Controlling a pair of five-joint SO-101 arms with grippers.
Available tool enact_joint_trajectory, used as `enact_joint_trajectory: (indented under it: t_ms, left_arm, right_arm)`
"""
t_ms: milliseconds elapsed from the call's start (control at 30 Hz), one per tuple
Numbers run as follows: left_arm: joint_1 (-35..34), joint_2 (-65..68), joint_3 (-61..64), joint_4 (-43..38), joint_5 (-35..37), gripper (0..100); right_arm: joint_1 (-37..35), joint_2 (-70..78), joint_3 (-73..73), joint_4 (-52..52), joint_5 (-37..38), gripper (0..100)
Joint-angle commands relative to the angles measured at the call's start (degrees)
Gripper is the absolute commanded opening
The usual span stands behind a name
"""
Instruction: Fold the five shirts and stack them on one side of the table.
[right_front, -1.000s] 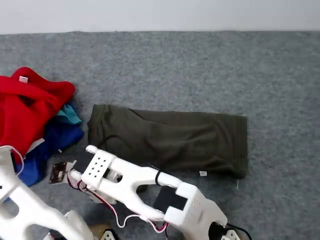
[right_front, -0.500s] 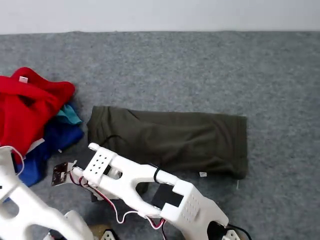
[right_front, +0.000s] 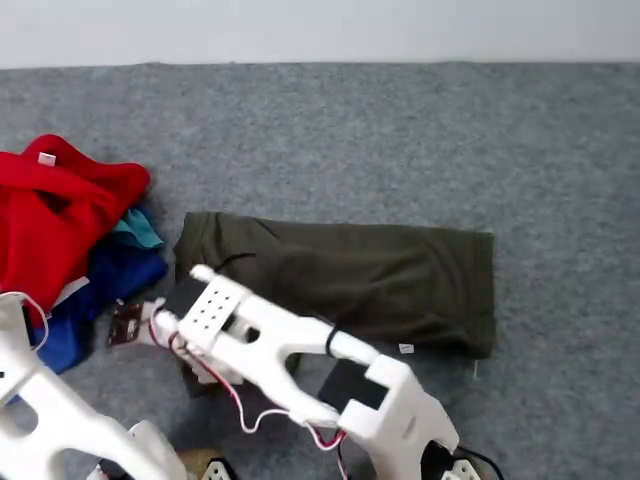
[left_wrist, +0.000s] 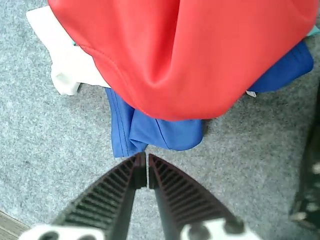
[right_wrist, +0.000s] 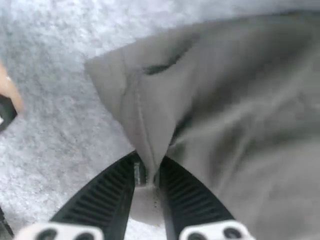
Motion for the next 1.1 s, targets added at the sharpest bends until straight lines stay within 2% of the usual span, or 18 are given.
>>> enact_joint_trajectory:
  t_ms: [0,233,467,800,967,1067]
  left_arm:
    - [0.1,-1.4,-2.5,0.4,-0.4,2]
    - [0.2,-1.2,-2.5,0.4,-0.4,2]
    - [0.2,-1.2,-2.4,0.4,-0.4,2]
    - [2.4,-1.6,0.7,0.4,-0.3,2]
    - [2.6,-1.6,0.4,0.3,-0.2,2]
    - [2.6,-1.6,0.4,0.3,-0.2,2]
  right_arm:
    - [3.5,-5.4,-1.1,0.5,0.5,1.0]
    - [4.5,-5.8,-1.5,0.1,0.5,1.0]
    - [9.9,-4.7,-11.6,0.0,0.7,1.0]
    - [16.9,8.7,-28.0,4.5,2.5,1.6]
    - [20.5,15.4,-34.7,5.3,1.1,14.9]
    - [22.9,18.7,-38.6,5.4,-1.6,16.2]
